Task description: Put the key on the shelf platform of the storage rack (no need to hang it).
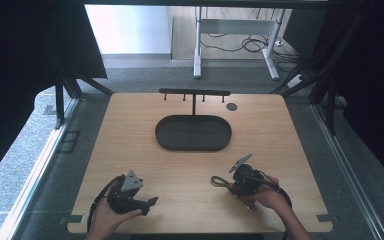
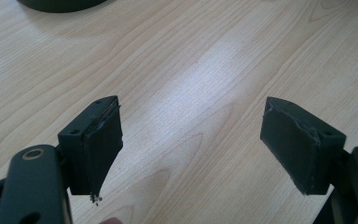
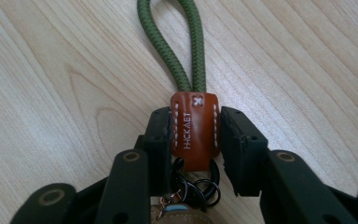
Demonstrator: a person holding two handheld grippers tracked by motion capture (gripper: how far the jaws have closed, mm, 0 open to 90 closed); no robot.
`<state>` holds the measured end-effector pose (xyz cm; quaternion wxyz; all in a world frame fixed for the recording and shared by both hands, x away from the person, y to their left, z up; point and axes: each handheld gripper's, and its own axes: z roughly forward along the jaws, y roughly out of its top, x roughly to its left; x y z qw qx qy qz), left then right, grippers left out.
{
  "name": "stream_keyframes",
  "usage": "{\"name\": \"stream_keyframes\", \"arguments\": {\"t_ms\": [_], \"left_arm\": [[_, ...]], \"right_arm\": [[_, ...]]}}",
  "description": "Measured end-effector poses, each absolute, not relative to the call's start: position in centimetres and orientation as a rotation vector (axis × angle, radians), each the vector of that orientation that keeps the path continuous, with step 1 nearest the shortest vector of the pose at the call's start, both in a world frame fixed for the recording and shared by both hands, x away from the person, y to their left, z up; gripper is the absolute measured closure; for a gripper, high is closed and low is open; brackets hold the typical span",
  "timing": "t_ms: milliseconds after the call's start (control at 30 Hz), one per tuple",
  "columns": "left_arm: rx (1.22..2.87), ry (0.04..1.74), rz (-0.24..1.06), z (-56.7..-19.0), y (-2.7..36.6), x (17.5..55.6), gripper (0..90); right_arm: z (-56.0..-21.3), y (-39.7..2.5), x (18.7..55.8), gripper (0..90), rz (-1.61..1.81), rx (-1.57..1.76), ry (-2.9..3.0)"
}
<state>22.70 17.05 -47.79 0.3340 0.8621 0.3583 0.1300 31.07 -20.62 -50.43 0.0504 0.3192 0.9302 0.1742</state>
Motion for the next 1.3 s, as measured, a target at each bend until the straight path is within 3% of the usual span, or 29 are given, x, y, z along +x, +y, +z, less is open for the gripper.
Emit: {"name": "stream_keyframes", "arguments": {"t_ms": [433,1300], "left_arm": [[2.246,0.940,0.343,-47.8,17.2,22.7,21.3],[2.241,0.944,0.345,-47.7,17.3,22.7,21.3]], "right_arm": [[-49.9,-20.5,31.0,66.7,0.525,0.949,2.823],[-45.1,-20.5,30.6,66.8,0.618,0.873,2.779]]}}
